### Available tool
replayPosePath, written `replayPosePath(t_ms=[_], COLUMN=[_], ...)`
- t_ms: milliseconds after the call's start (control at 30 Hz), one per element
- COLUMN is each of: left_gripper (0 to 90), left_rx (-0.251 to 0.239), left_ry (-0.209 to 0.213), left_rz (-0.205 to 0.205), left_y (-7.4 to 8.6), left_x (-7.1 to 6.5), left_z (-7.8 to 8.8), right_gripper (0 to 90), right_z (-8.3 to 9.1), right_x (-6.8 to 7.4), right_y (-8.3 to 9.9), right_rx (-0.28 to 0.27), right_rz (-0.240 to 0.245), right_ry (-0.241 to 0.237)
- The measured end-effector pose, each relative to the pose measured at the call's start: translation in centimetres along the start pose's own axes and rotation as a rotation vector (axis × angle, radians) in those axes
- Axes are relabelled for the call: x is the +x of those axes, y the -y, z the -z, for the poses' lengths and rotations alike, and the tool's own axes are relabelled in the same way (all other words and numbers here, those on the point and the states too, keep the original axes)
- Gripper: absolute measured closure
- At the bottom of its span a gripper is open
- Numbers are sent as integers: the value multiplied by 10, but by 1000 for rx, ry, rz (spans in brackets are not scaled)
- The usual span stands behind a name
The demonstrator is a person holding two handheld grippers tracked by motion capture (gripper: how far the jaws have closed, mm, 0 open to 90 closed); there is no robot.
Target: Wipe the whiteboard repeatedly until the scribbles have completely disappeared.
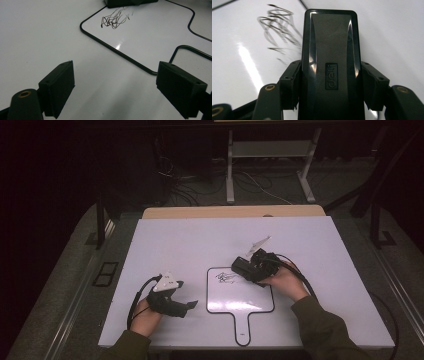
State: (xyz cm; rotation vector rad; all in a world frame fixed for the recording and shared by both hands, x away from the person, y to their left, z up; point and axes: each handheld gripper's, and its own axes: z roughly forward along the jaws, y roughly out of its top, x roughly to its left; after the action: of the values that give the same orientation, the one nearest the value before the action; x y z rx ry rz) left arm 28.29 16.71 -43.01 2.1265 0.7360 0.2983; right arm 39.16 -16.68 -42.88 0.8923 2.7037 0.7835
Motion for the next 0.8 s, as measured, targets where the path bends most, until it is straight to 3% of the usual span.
replayPosePath(t_ms=[100, 300, 467, 500, 667, 800], left_gripper=[141, 141, 141, 141, 141, 141], left_rx=[-1, -3, -2, -1, -3, -3], left_ry=[0, 0, 0, 0, 0, -1], left_rz=[0, 1, -2, -3, -2, -3], left_y=[0, 0, 0, 0, 0, -1], left_x=[0, 0, -1, -1, -1, -1], left_z=[0, -1, -1, -1, 0, -1], right_gripper=[388, 388, 388, 388, 388, 388], right_z=[2, 3, 1, -1, -6, -8], right_x=[-7, -9, 0, 6, 24, 33], right_y=[4, 5, 2, -1, -9, -13], right_rx=[-5, -2, 0, -9, -12, -11], right_rz=[-34, -42, -6, 6, 57, 87], right_ry=[14, 25, 14, -17, -54, -58])
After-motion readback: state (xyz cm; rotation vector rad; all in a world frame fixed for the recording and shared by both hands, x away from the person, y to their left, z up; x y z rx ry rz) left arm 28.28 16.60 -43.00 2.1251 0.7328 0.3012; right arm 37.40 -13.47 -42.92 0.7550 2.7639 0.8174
